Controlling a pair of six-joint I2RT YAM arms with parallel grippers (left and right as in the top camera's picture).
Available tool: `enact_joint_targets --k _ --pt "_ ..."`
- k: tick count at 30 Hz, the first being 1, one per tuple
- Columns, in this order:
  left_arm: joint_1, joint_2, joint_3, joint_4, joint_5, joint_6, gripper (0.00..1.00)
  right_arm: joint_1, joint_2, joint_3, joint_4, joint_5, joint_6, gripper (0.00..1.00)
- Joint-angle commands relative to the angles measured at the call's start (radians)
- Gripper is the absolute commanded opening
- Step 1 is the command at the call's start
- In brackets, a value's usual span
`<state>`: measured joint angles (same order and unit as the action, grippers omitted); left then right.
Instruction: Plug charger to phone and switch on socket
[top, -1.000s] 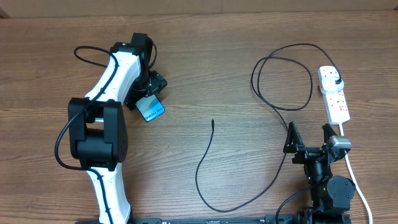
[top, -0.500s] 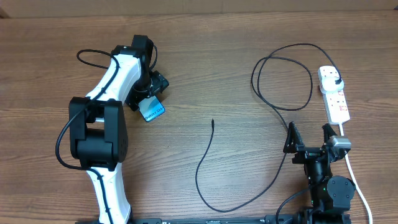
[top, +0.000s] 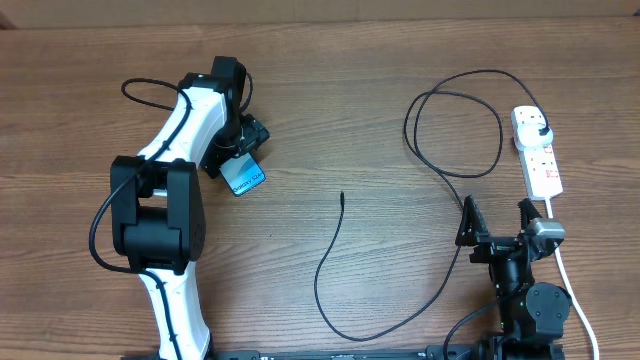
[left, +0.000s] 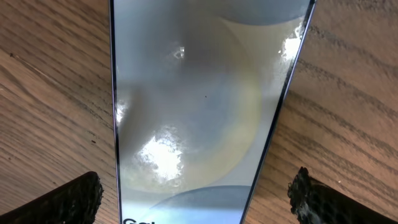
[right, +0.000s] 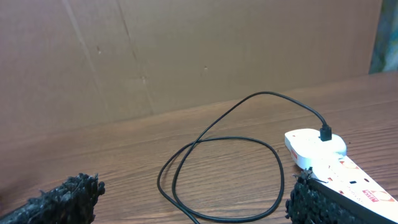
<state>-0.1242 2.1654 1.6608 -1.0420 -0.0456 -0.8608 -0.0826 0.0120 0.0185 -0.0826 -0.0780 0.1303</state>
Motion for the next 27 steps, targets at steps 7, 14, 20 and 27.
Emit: enact_joint_targets --k 7,14,20,27 --pt "0.006 -0.027 -0.011 0.003 -0.040 0.000 0.99 0.007 -0.009 -0.011 0.003 0.006 -0.004 1.00" --pt "0.006 -0.027 -0.074 0.053 -0.029 -0.007 1.00 0.007 -0.009 -0.011 0.003 0.006 -0.004 1.00" --pt "0.007 -0.027 -0.089 0.075 -0.013 -0.007 1.00 0.007 -0.009 -0.011 0.003 0.006 -0.004 1.00" --pt "0.049 -0.027 -0.089 0.089 0.021 -0.007 1.00 0.007 -0.009 -0.011 0.003 0.006 -0.004 1.00"
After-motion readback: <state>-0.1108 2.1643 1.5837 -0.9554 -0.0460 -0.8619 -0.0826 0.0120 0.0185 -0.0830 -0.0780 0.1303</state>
